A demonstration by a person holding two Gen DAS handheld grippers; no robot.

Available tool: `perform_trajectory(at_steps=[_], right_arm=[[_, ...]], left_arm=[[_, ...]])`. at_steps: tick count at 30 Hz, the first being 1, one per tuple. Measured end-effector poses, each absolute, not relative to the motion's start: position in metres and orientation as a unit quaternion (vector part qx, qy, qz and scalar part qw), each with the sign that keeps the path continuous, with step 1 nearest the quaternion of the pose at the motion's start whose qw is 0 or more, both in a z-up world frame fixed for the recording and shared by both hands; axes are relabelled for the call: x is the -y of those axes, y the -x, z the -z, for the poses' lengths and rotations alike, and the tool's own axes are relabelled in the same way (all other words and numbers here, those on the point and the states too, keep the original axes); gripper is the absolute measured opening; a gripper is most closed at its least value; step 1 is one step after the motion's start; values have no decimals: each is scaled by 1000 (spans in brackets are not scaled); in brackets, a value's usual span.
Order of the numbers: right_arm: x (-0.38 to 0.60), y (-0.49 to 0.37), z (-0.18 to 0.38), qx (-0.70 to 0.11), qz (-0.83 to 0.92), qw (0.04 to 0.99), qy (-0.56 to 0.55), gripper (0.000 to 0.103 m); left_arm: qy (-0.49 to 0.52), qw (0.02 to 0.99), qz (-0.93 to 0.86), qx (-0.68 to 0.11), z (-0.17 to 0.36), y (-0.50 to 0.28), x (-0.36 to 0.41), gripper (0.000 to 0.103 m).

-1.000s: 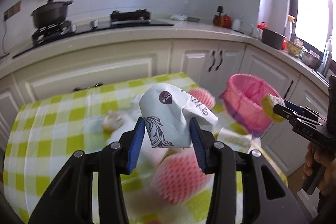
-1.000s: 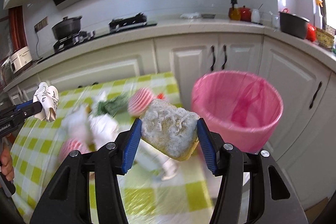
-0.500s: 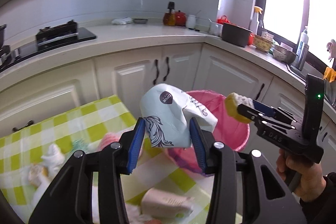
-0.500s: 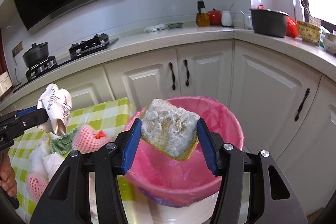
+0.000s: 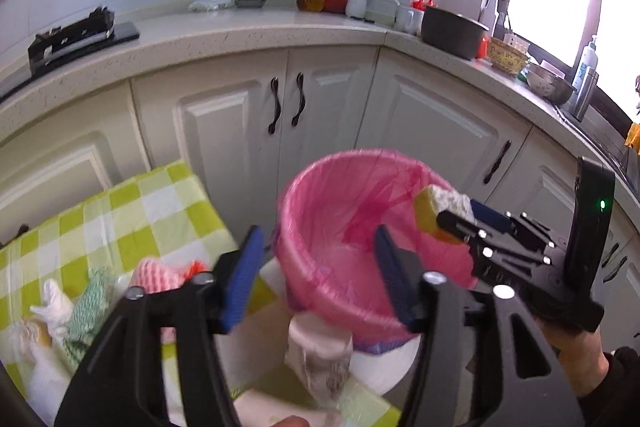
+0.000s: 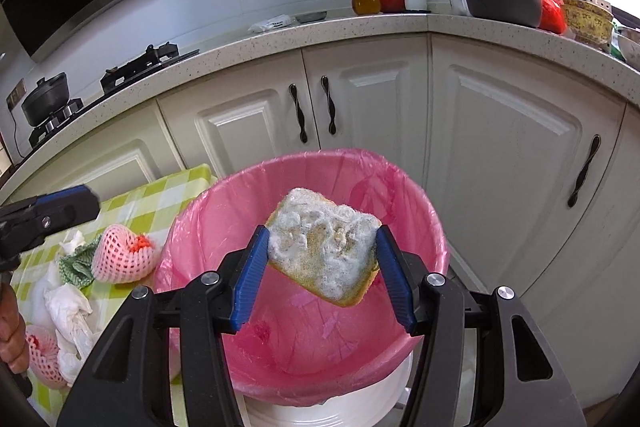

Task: Collect trash
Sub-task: 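Carry both items over the pink bin and open both tools to drop them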

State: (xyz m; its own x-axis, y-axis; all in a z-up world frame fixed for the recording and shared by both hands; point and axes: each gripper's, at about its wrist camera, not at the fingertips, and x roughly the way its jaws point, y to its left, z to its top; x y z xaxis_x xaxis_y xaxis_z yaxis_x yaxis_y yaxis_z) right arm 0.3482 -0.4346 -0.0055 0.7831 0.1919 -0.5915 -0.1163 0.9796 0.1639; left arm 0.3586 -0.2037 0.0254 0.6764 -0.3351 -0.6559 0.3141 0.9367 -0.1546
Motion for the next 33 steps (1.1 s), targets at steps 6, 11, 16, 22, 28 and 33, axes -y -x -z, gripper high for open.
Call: perform_trajectory(at_steps=[6, 11, 16, 22, 28, 33], right_arm=[[433, -341, 16, -322, -82, 941, -64, 53], [433, -336, 11, -317, -84, 943, -63, 53], [429, -333, 6, -314, -89, 943, -57, 53], [428, -332, 2, -311, -88, 945, -52, 53], [434, -333, -9, -305, -76, 947, -58, 53], [444, -339, -19, -300, -62, 950, -64, 53]], left_arm=[[18, 885, 193, -423, 20, -329, 182, 74], [-11, 864, 215, -456, 48, -316, 200, 74], [-43, 850, 193, -487, 73, -324, 212, 41], [-22, 867, 184, -462, 48, -318, 194, 40], [22, 899, 200, -389, -12, -324, 184, 40], [34, 899, 227, -373, -34, -352, 203, 40]])
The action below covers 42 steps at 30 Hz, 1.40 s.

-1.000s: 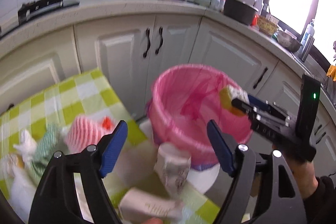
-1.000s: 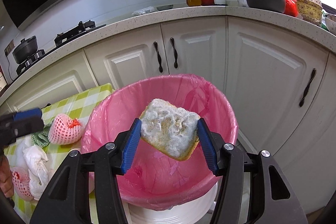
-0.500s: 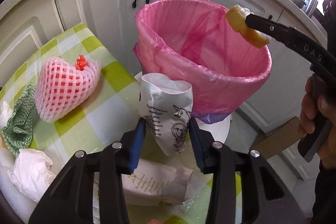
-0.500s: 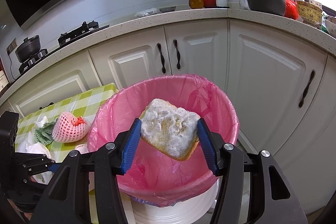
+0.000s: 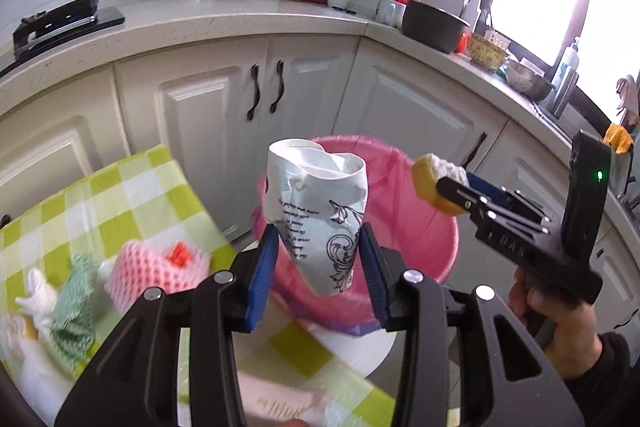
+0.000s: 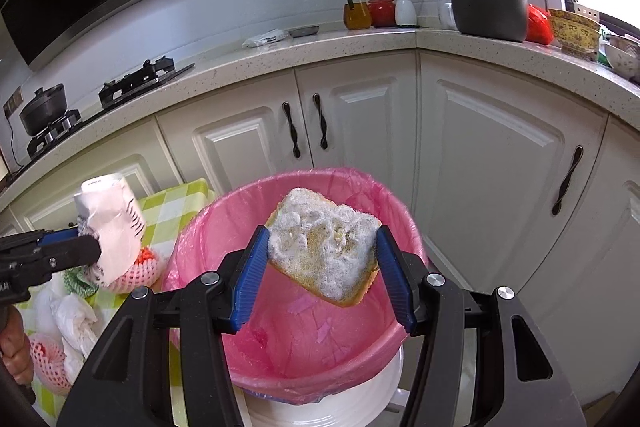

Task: Collect trash
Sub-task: 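Carry both items over the pink bin and open both tools to drop them, then grasp the white printed cup with the right tool while the left tool grasps the pink foam net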

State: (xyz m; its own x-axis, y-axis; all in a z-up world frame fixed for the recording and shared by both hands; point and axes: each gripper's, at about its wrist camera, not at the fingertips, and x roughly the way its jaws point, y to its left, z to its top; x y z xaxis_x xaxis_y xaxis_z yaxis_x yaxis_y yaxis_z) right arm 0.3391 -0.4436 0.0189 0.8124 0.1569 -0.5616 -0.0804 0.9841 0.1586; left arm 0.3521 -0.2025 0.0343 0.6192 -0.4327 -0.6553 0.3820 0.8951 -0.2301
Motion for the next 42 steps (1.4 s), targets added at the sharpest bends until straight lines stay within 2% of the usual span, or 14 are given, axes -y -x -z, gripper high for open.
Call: perform_trajectory(at_steps=[10, 12, 15, 16, 18, 21, 23, 25, 26, 33, 42], right_arm=[[456, -354, -28, -297, -54, 952, -61, 53], [457, -355, -28, -297, -52, 952, -59, 56], [459, -358, -26, -298, -47, 952, -60, 61], [459, -358, -26, -299, -46, 951, -59, 62], [460, -357, -26, -298, -44, 952, -59, 74], [461, -353, -28, -292, -42, 954, -58, 76], [461, -348, -30, -291, -42, 954, -59, 77], [460, -341, -32, -291, -42, 954, -62, 80], [459, -338, -33, -289, -42, 954, -62, 82], [429, -297, -38, -286, -74, 954, -55, 85], [335, -232, -19, -303, -163, 939, 23, 85]], left_arm=[[25, 892, 249, -377, -41, -384, 250, 41], [23, 891, 247, -380, -39, -387, 252, 41], [30, 891, 238, -384, -35, -393, 250, 64], [35, 892, 234, -386, -34, -395, 248, 64], [36, 893, 230, -384, -34, -395, 243, 64], [38, 899, 224, -375, -37, -390, 233, 65], [44, 907, 213, -360, -42, -384, 223, 75], [46, 921, 194, -335, -49, -373, 210, 94], [44, 927, 184, -323, -53, -368, 204, 95], [36, 956, 129, -262, -80, -313, 134, 98], [32, 959, 56, -276, -69, -210, 35, 98]])
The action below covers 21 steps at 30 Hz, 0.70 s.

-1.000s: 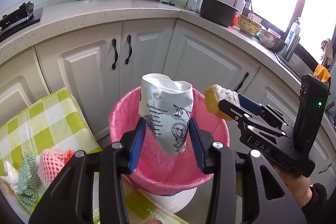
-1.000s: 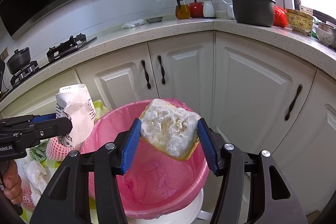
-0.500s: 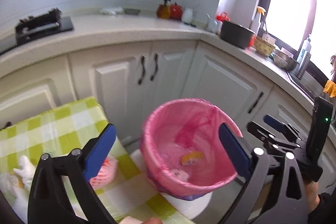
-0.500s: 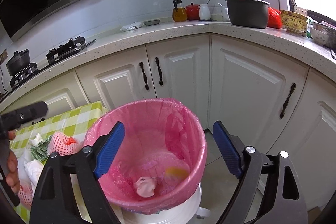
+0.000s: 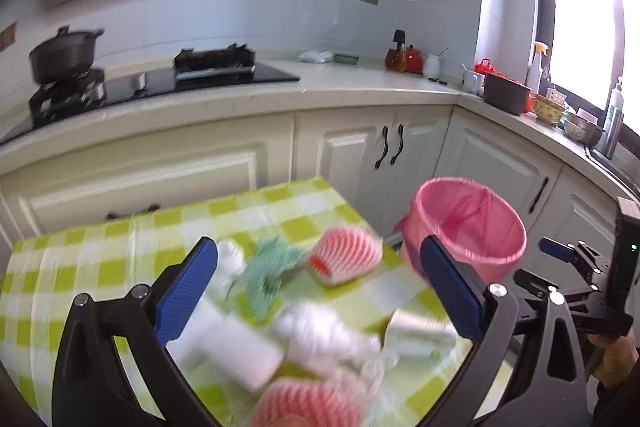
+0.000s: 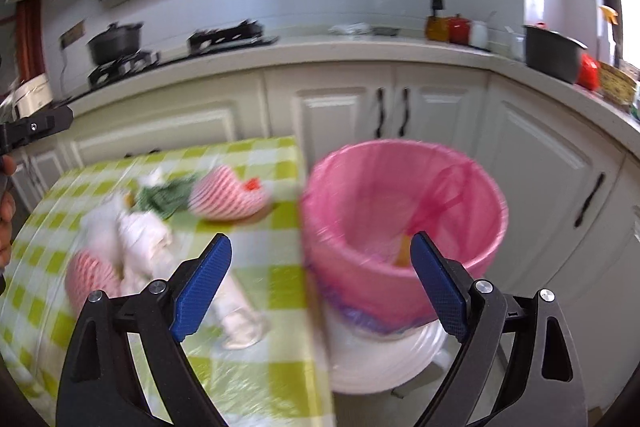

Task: Collect trash
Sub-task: 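Grasp the white printed cup with the right tool while the left tool grasps the pink foam net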

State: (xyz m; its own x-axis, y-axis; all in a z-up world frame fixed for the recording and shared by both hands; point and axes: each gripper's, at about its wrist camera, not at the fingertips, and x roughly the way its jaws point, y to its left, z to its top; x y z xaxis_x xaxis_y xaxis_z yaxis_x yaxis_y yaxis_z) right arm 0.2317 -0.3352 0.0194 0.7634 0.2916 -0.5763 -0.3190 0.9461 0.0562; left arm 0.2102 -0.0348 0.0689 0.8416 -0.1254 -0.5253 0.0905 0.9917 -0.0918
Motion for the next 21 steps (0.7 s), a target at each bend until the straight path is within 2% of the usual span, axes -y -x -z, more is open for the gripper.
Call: perform_trajectory(at_steps=[6, 11, 21], right_arm=[[294, -210, 12, -338, -204, 918, 45, 85], [273, -210, 28, -361, -225, 901, 83, 85], [243, -258, 59, -417, -270, 849, 181, 85]], left_arm=[[53, 942, 51, -329, -9, -154, 3, 97], [58, 924, 76, -369, 33, -141, 7, 97], [-3, 917, 98, -388, 51, -163, 23, 97]])
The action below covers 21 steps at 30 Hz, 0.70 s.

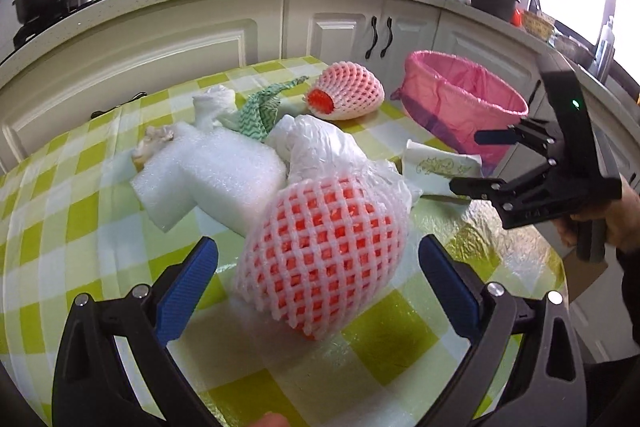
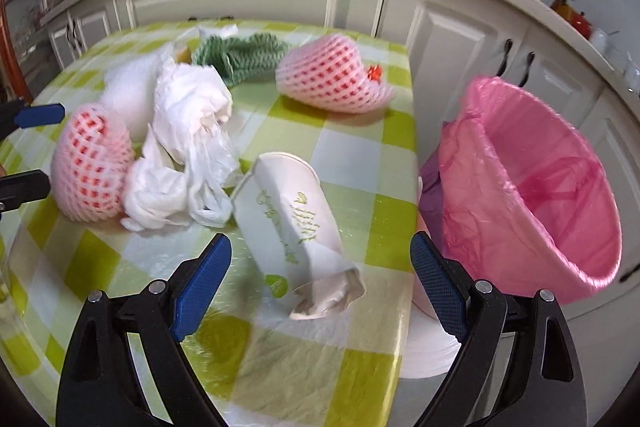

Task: Collect trash
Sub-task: 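Grasp the white printed cup with the right tool while the left tool grasps the pink foam net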

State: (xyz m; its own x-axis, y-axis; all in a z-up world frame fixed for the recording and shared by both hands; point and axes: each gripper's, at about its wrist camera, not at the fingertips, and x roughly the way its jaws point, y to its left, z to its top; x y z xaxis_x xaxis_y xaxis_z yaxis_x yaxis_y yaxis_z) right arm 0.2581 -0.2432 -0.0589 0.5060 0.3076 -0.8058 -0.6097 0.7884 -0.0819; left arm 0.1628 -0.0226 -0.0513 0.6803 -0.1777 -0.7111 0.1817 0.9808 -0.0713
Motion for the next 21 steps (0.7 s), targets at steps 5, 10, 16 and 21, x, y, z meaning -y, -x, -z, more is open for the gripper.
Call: perform_trajectory(at_steps=[5, 10, 16, 21], right_arm=[[236, -273, 71, -453, -293, 818, 200, 85], [227, -268, 79, -463, -307, 802, 217, 59], [232, -257, 77, -461, -310, 813, 177, 49], [240, -243, 67, -449, -300, 830, 138, 49]], left_arm=[[-12, 911, 98, -401, 59, -171, 24, 96], [-17, 903, 105, -416, 66, -175, 26, 71], [-5, 900, 114, -421, 64, -172, 23, 36], [10, 901, 114, -419, 59, -166, 18, 22]])
